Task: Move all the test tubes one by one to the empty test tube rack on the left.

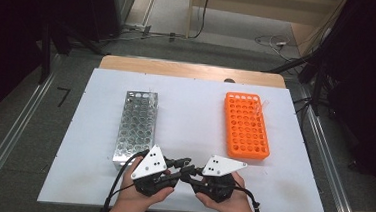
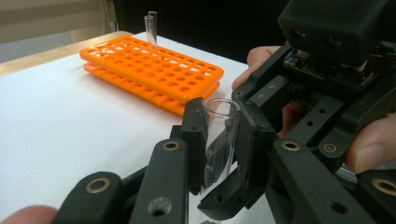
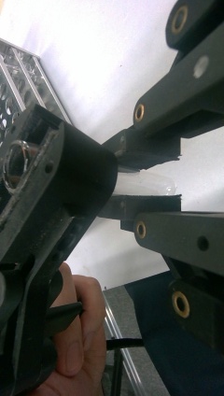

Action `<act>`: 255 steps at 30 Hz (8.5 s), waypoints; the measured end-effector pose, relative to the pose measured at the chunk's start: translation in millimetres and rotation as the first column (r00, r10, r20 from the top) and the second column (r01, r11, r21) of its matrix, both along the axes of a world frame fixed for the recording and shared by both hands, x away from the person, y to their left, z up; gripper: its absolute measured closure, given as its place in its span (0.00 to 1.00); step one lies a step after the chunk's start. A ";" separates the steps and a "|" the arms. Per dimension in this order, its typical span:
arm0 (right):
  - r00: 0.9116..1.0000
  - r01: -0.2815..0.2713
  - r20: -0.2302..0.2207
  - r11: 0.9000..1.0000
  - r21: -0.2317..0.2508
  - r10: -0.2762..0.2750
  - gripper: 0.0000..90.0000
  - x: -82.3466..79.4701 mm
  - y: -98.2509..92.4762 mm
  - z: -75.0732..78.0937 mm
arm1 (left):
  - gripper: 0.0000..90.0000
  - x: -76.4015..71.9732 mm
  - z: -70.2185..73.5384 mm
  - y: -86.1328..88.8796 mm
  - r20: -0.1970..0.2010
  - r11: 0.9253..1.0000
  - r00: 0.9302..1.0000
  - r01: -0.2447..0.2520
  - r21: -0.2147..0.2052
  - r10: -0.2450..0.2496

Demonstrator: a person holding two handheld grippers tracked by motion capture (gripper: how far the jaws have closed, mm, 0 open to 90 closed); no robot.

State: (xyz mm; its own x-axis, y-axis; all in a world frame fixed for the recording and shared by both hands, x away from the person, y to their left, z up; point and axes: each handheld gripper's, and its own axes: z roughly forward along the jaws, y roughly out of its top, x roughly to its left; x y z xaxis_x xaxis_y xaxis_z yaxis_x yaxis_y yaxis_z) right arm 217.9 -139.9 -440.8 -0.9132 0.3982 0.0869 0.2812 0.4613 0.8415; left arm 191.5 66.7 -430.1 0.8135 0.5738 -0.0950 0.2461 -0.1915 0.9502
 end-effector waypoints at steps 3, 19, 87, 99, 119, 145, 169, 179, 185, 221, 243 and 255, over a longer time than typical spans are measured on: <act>1.000 0.004 -0.005 1.000 0.000 -0.004 0.82 0.1 -0.2 0.2 | 0.85 0.3 0.2 -0.1 -0.002 1.000 1.000 -0.005 -0.001 0.005; 1.000 0.027 -0.010 0.998 0.065 -0.027 0.07 10.3 -24.8 3.2 | 0.85 9.4 7.6 21.8 0.002 0.995 0.995 -0.095 -0.014 0.095; 0.949 0.313 0.012 0.944 0.106 -0.316 0.00 43.5 -168.7 -12.5 | 0.85 148.2 35.3 95.9 0.049 0.904 0.903 -0.425 -0.034 0.426; 0.952 0.302 0.005 0.946 0.120 -0.305 0.00 43.9 -170.6 -12.2 | 0.85 162.7 17.9 96.4 0.040 0.889 0.889 -0.457 -0.008 0.457; 0.955 0.294 0.001 0.947 0.128 -0.296 0.00 44.3 -171.1 -13.1 | 0.84 167.9 -0.7 96.6 -0.034 0.885 0.887 -0.455 0.104 0.460; 0.953 0.300 -0.002 0.946 0.123 -0.302 0.00 46.0 -170.5 -14.0 | 0.42 146.7 10.0 101.5 -0.070 0.901 0.898 -0.431 0.053 0.434; 0.938 0.344 -0.005 0.933 0.107 -0.346 0.00 59.8 -168.1 -6.9 | 0.00 59.9 20.2 91.9 -0.041 0.955 0.955 -0.296 -0.029 0.295; 0.926 0.377 -0.007 0.921 0.098 -0.378 0.00 84.2 -167.9 1.7 | 0.00 30.9 10.4 84.8 -0.036 0.965 0.965 -0.261 -0.029 0.260; 0.918 0.396 -0.018 0.914 0.094 -0.396 0.03 104.1 -166.5 3.0 | 0.00 22.0 5.5 85.4 -0.037 0.966 0.966 -0.257 -0.028 0.256; 0.803 0.590 -0.029 0.801 -0.104 -0.595 0.73 192.8 -158.8 -15.1 | 0.00 22.8 -4.4 87.9 -0.083 0.962 0.960 -0.271 -0.024 0.268; 0.812 0.582 0.019 0.808 -0.092 -0.583 0.82 196.8 -156.4 -14.9 | 0.00 23.0 -4.5 87.1 -0.087 0.963 0.960 -0.268 -0.023 0.265; 0.818 0.574 0.039 0.819 0.016 -0.574 0.82 178.5 -162.4 9.9 | 0.00 22.6 -3.7 84.7 -0.085 0.965 0.962 -0.262 -0.024 0.260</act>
State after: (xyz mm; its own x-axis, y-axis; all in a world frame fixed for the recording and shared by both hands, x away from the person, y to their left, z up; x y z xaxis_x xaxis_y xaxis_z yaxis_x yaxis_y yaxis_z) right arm 396.3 -302.4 -430.9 -0.5216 0.8512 0.0579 0.4605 0.2237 0.8590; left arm 214.1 151.5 -433.8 0.6248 0.7604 -0.1770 0.3587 -0.0782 0.9302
